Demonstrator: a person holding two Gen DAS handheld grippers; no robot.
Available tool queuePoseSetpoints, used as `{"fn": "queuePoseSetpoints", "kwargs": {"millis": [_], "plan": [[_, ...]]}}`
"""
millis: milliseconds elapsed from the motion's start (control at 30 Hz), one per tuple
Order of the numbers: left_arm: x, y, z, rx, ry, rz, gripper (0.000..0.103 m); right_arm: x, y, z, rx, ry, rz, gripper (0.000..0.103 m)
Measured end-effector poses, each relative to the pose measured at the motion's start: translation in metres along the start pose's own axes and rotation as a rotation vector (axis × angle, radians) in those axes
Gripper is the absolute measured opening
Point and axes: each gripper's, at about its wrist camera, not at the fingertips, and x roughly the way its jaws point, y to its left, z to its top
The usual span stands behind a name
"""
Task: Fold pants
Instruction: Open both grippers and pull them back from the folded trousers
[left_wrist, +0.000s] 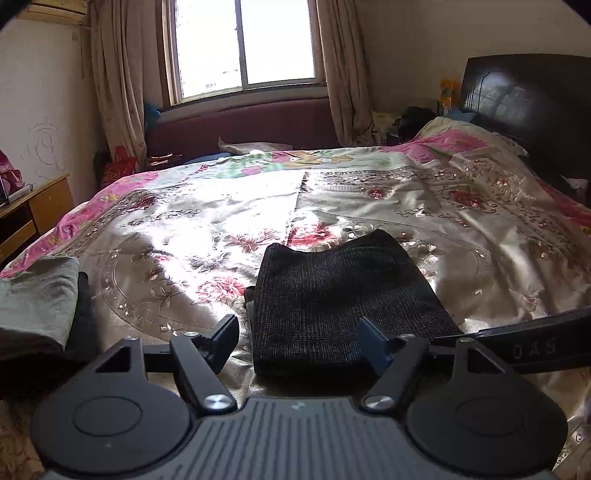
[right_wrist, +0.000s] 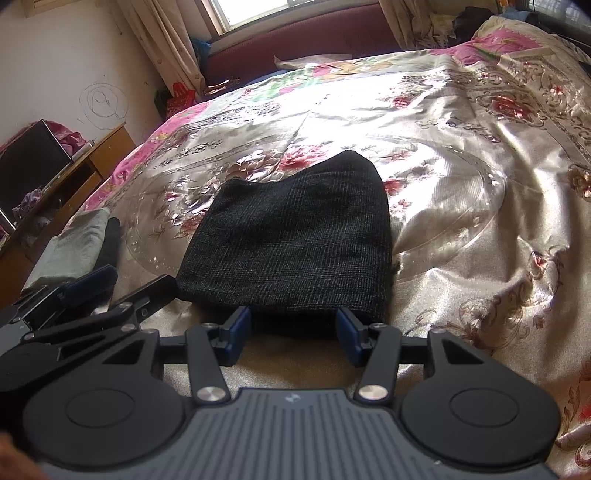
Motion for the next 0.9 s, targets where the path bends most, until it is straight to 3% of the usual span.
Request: {"fn": "queuePoseSetpoints", "kwargs": {"millis": [900], "plan": [[-0.015,-0.005,-0.022,0.033,0.014,0.043,0.103,-0.006,-0.007,-0.024,0.017,0.015,-0.032,0.057]]}}
